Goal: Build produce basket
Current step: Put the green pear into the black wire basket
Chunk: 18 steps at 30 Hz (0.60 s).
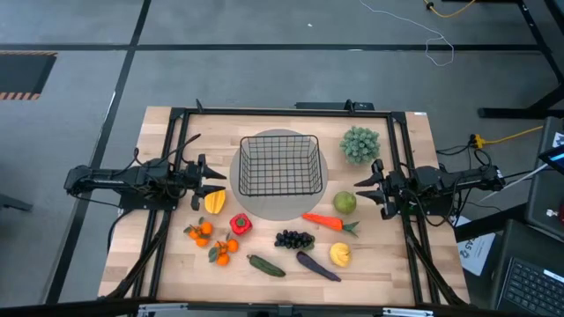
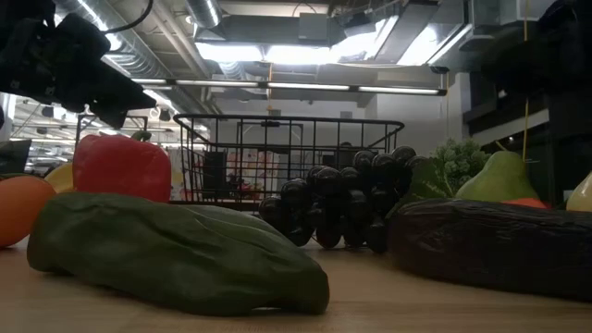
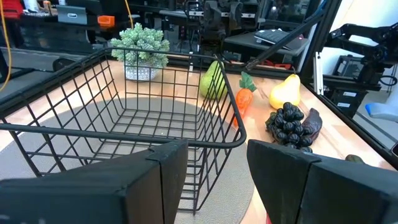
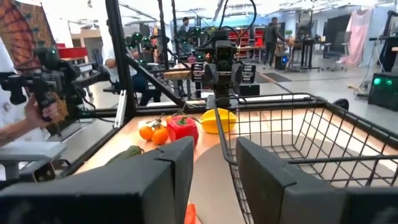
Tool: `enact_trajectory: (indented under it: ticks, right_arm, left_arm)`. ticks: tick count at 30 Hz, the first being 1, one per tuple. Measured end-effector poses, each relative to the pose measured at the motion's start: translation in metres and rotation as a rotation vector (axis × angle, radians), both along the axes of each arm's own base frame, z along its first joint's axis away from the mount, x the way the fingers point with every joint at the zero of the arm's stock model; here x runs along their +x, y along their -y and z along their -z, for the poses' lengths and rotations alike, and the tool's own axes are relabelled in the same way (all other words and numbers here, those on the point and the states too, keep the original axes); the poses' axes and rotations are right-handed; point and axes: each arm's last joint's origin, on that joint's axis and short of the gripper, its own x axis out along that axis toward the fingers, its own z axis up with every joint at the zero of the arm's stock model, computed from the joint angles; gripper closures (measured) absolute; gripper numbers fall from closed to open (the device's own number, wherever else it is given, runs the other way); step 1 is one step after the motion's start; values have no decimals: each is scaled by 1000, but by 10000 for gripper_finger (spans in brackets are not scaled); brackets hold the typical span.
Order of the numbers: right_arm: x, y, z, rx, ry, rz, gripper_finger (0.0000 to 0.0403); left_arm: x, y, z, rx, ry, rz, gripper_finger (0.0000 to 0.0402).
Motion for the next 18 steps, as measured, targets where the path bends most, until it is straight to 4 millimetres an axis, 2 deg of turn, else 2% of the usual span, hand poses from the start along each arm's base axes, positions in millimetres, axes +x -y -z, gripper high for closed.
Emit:
enact_trajectory:
  ticks: [4, 10, 13, 16, 18]
  right_arm:
    - [-1, 0, -4, 31, 3, -2, 281]
    - [-15, 2, -51, 23, 88, -29, 281]
    - [-25, 5, -71, -9, -27, 1, 281]
    - [-35, 10, -83, 60, -222, 105, 281]
    - [-33, 11, -90, 101, -233, 173, 281]
  left_arm:
    - [0, 0, 0, 0, 0, 0, 245]
    - [0, 0, 0, 0, 0, 0, 245]
    - [0, 0, 0, 0, 0, -3, 245]
    - [0, 0, 0, 0, 0, -3, 245]
    - [0, 0, 0, 0, 0, -4, 245]
